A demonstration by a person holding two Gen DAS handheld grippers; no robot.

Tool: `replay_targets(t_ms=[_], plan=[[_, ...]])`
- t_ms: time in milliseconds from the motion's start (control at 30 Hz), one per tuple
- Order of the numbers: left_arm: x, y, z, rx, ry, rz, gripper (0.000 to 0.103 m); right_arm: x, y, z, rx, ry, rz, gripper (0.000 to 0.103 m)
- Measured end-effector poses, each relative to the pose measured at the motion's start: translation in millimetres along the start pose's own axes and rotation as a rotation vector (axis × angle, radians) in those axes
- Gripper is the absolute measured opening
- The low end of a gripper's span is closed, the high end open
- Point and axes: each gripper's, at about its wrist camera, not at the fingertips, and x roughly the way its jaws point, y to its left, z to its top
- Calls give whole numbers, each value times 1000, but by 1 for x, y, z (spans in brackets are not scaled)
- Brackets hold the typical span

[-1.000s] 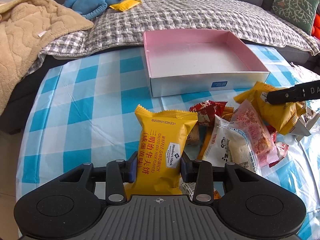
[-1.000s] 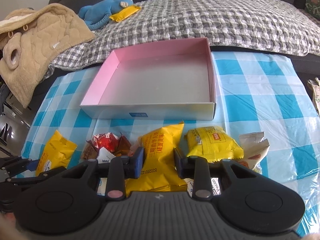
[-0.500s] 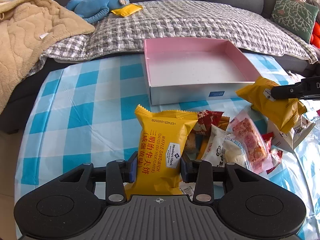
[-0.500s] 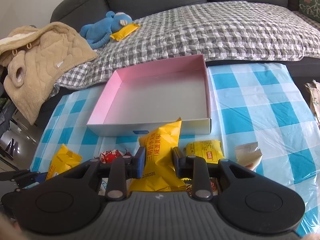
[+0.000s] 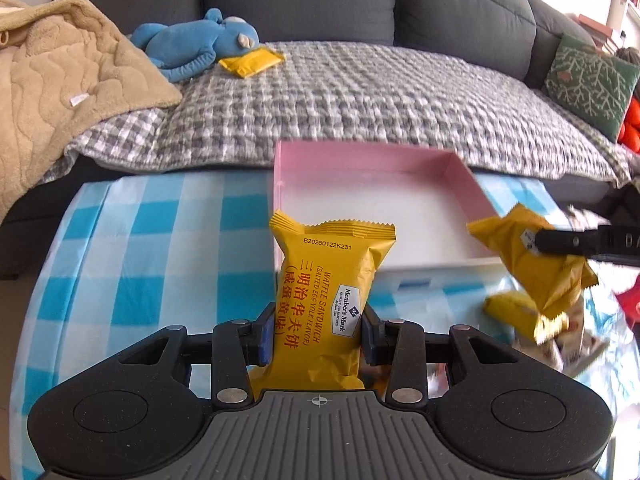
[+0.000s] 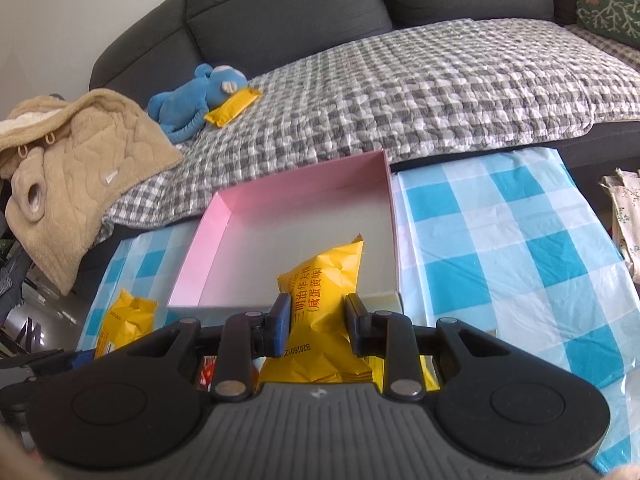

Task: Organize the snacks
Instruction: 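Carry yellow packets into the pink box with the left gripper while the right gripper does too, then open both grippers to release the yellow packets in the box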

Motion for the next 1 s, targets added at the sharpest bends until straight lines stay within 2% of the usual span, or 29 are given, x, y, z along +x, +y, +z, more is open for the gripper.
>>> replay_targets(t_ms=[100, 267, 467, 667, 767, 833, 900, 1000], plan=[[15, -2, 19, -13, -20, -14, 37, 6, -6, 8, 25, -24, 6, 26], [49, -8, 39, -2, -33, 3, 37, 28, -15, 22, 69, -36, 1, 26], [84, -11, 48, 15, -1, 44, 38, 62, -13, 26, 67, -17, -33, 26], [96, -10, 51, -5, 0, 63, 38, 80, -20, 25, 69, 0, -78, 26], [96, -11, 53, -13, -15, 68, 40, 75, -21, 25, 74, -9, -73, 27], [95, -12, 52, -10, -16, 71, 41, 67, -17, 27, 54, -19, -70, 32], [91, -11, 52, -13, -13, 65, 43, 58, -12, 29, 32, -28, -66, 51], [77, -5, 54, -56, -25, 73, 50, 39, -6, 33, -1, -67, -71, 67]])
